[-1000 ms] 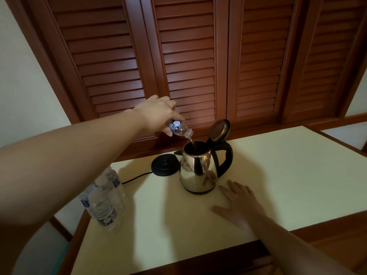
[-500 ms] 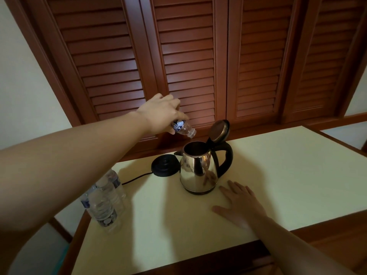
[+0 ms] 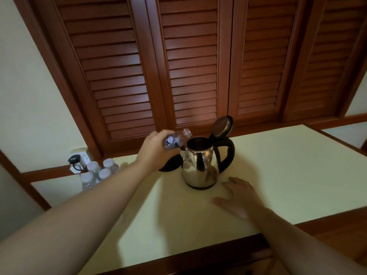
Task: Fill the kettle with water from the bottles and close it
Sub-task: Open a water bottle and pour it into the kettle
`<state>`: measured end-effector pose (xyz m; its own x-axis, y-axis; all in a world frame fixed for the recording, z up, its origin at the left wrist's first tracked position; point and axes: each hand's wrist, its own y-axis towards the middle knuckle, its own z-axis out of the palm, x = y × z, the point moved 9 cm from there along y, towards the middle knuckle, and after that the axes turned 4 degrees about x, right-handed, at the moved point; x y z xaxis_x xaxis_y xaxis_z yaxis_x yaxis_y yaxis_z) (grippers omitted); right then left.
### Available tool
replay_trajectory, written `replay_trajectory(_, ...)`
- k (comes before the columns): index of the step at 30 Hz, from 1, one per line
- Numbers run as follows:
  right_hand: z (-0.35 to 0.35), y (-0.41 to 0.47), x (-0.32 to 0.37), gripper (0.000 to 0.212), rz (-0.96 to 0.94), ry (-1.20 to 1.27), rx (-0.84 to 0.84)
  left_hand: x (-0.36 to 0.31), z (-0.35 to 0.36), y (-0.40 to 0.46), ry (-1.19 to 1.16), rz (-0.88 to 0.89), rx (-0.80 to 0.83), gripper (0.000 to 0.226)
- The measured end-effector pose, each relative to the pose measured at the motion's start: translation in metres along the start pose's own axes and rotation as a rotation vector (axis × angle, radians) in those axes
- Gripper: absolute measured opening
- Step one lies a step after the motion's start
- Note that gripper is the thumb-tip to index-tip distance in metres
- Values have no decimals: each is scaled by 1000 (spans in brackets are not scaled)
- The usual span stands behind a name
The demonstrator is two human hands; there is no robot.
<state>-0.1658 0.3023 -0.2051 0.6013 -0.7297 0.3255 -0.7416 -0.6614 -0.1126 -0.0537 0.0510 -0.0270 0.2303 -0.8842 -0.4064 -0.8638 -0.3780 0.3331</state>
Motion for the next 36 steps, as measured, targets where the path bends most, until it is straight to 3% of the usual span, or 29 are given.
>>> replay_trajectory(4, -1, 0, 25, 74, -52, -25, -25, 19, 17, -48, -113, 22, -66, 55)
replay_trajectory(13, 14, 3, 61, 33, -179, -16, -11, 57, 84, -96, -117, 25, 227, 63)
replay_trajectory(17, -6, -7, 71, 16, -233, 195, -126, 58, 94, -96, -109, 27, 266, 62)
replay_trajectory(23, -32, -25, 88, 26, -202, 527, -246, 53, 108, -91, -125, 77, 315, 60)
replay_trajectory(33, -41, -39, 85, 14, -234, 667, -130, 25, 111, -89, -252, 173, 363, 55)
replay_trajectory(36, -48, -38, 72, 20, -264, 741, -75, 14, 114, -88, -282, 164, 376, 56)
